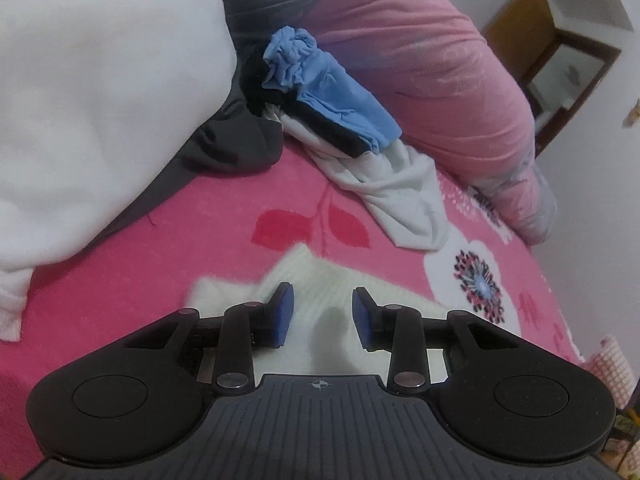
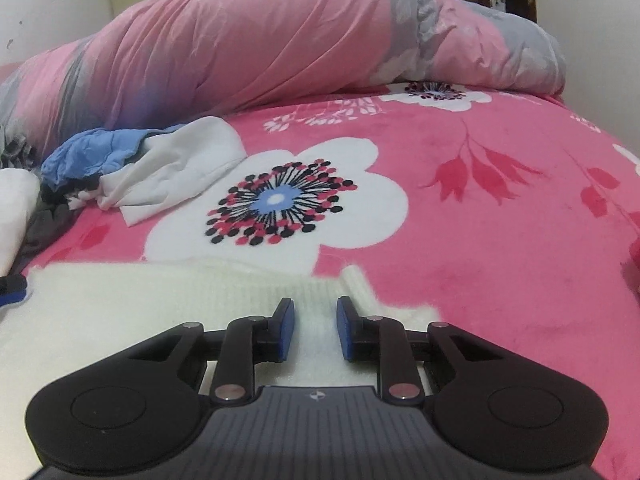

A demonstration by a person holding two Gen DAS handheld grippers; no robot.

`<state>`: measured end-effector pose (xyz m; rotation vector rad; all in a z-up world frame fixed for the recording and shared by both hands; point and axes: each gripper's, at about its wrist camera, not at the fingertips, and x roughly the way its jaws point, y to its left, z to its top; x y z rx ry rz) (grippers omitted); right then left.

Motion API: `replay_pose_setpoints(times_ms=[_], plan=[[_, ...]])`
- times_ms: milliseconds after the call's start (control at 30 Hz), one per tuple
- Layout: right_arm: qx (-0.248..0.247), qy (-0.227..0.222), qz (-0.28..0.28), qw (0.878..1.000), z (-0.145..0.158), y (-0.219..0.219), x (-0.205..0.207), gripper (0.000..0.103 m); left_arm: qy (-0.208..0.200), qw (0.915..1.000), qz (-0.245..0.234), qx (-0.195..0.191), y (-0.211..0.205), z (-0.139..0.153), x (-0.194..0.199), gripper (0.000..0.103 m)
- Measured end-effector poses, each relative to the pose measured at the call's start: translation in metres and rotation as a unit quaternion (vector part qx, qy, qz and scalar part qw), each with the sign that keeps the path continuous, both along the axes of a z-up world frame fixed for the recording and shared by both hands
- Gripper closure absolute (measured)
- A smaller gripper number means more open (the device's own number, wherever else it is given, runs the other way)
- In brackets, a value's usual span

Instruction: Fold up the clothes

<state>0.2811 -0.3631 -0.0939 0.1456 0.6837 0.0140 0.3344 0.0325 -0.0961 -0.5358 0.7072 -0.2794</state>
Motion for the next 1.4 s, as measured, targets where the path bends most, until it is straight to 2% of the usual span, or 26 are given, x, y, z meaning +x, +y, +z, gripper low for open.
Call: replay_pose_setpoints(times_ms=[67, 133, 167, 200, 267, 400, 500, 600, 667, 733, 833, 900, 1067, 1167, 1233, 1300, 1400], plan=[[0.000, 0.000, -0.002, 1.000, 0.001, 0.000, -0.001, 0.079, 0.005, 0.9999, 0.007, -0.009, 0.002, 0.003, 0.000, 0.070], [-0.008, 0.001, -0.004, 1.000, 0.002, 0.002, -0.001, 0.079, 0.007, 0.9985, 0.041, -0.035, 0.011, 0.012, -0.009, 0.070], [-0.016, 0.002, -0.006, 1.000, 0.004, 0.004, -0.002, 0.079, 0.000, 0.9975, 0.061, -0.036, 0.015, 0.020, -0.018, 0.064], [-0.027, 0.002, -0.008, 1.000, 0.008, 0.007, -0.004, 0.079, -0.009, 0.9960, 0.083, -0.033, 0.019, 0.029, -0.029, 0.063], [-0.043, 0.002, -0.019, 0.999, 0.018, 0.012, -0.014, 0.077, -0.036, 0.9952, 0.090, -0.011, 0.027, 0.050, -0.053, 0.063], [-0.006, -0.045, -0.009, 0.999, 0.048, 0.019, -0.070, 0.077, -0.102, 0.9893, 0.088, 0.056, 0.041, 0.091, -0.107, 0.058], [-0.014, -0.091, 0.011, 0.996, 0.061, 0.035, -0.127, 0.077, -0.130, 0.9855, 0.050, 0.097, 0.037, 0.102, -0.148, 0.057], [-0.031, -0.130, 0.031, 0.991, 0.060, 0.055, -0.182, 0.077, -0.146, 0.9763, -0.003, 0.160, 0.009, 0.091, -0.192, 0.057], [-0.047, -0.142, 0.037, 0.988, 0.056, 0.068, -0.208, 0.077, -0.159, 0.9689, -0.023, 0.188, -0.009, 0.076, -0.218, 0.057], [-0.061, -0.148, 0.043, 0.986, 0.052, 0.081, -0.229, 0.077, -0.155, 0.9689, -0.039, 0.189, -0.020, 0.059, -0.232, 0.058], [-0.047, -0.150, 0.067, 0.985, 0.046, 0.098, -0.243, 0.076, -0.140, 0.9713, -0.061, 0.182, -0.033, 0.036, -0.248, 0.058], [-0.044, -0.152, 0.095, 0.983, 0.044, 0.120, -0.242, 0.077, -0.133, 0.9733, -0.060, 0.177, -0.038, 0.028, -0.251, 0.058], [-0.052, -0.156, 0.167, 0.972, 0.029, 0.180, -0.232, 0.078, -0.133, 0.9717, -0.035, 0.192, -0.036, 0.021, -0.250, 0.060], [-0.085, -0.144, 0.186, 0.968, 0.007, 0.205, -0.226, 0.080, -0.115, 0.9739, -0.029, 0.194, -0.030, 0.013, -0.245, 0.064], [-0.107, -0.130, 0.181, 0.969, -0.007, 0.207, -0.222, 0.082, -0.111, 0.9740, -0.029, 0.196, -0.029, 0.011, -0.244, 0.064], [-0.116, -0.131, 0.174, 0.969, -0.008, 0.195, -0.225, 0.084, -0.110, 0.9748, -0.030, 0.192, -0.029, 0.010, -0.245, 0.064], [-0.120, -0.120, 0.131, 0.977, -0.007, 0.157, -0.235, 0.085, -0.107, 0.9769, -0.032, 0.182, -0.025, 0.009, -0.244, 0.064]])
